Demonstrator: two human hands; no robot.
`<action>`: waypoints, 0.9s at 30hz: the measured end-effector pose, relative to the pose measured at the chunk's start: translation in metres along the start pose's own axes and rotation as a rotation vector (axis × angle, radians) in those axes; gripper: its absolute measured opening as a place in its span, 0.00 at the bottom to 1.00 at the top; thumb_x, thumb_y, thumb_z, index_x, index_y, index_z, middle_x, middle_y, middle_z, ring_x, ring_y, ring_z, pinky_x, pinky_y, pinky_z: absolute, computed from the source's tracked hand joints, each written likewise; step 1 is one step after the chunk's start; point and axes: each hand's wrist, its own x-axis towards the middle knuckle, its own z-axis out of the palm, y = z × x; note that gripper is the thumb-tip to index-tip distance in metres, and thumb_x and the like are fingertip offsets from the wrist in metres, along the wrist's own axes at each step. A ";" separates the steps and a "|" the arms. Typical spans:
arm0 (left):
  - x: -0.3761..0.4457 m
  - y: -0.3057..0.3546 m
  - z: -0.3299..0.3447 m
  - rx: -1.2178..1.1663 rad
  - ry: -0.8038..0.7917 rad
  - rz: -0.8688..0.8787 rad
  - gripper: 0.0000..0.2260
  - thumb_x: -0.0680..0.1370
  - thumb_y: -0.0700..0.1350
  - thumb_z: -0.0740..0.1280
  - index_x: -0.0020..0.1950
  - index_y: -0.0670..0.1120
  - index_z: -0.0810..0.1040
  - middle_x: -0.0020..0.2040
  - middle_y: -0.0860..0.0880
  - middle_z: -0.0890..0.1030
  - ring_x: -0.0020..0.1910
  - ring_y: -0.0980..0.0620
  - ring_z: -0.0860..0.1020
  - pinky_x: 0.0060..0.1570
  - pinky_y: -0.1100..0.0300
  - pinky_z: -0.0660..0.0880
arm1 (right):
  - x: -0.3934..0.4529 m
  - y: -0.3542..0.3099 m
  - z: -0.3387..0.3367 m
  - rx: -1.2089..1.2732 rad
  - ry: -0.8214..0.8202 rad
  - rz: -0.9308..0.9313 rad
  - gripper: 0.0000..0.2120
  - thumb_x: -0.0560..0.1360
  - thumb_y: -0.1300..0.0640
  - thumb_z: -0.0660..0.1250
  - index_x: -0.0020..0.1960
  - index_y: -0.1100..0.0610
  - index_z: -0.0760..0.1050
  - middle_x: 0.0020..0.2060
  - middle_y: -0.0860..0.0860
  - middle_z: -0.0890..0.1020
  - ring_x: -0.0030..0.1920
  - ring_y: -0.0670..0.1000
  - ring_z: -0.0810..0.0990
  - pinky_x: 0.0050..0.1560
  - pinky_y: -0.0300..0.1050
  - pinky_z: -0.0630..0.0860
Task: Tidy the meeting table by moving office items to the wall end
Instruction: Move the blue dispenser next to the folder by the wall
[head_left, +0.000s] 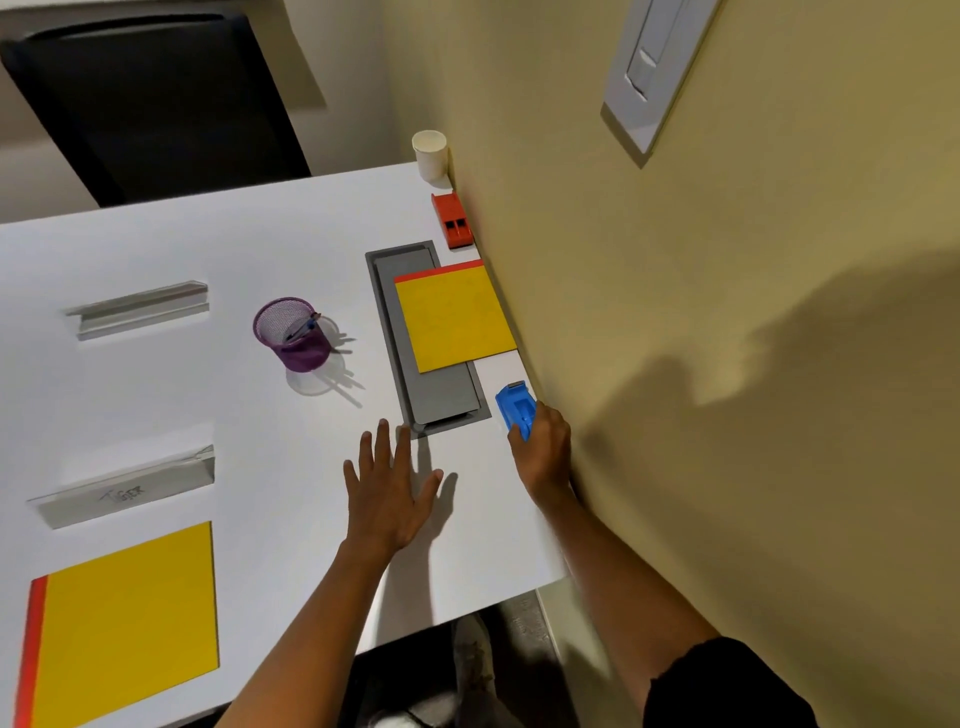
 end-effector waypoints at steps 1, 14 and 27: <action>0.001 0.001 0.001 0.005 -0.001 -0.002 0.35 0.78 0.65 0.51 0.79 0.51 0.45 0.80 0.47 0.42 0.79 0.44 0.41 0.74 0.40 0.47 | 0.000 0.000 0.001 -0.005 -0.003 0.002 0.21 0.76 0.56 0.69 0.65 0.65 0.72 0.59 0.61 0.78 0.60 0.58 0.77 0.61 0.50 0.76; -0.006 -0.010 0.001 -0.001 -0.029 -0.045 0.35 0.78 0.65 0.51 0.79 0.51 0.43 0.80 0.47 0.40 0.78 0.44 0.40 0.74 0.40 0.46 | 0.003 0.005 0.009 -0.111 -0.066 -0.012 0.26 0.78 0.53 0.67 0.70 0.63 0.66 0.64 0.59 0.74 0.65 0.56 0.73 0.66 0.49 0.72; -0.025 -0.048 -0.026 -0.029 0.005 -0.172 0.35 0.78 0.65 0.52 0.79 0.52 0.42 0.80 0.47 0.40 0.78 0.44 0.40 0.75 0.40 0.46 | -0.033 -0.053 0.024 -0.073 -0.177 -0.343 0.34 0.77 0.44 0.64 0.77 0.55 0.57 0.76 0.53 0.61 0.76 0.54 0.60 0.74 0.52 0.63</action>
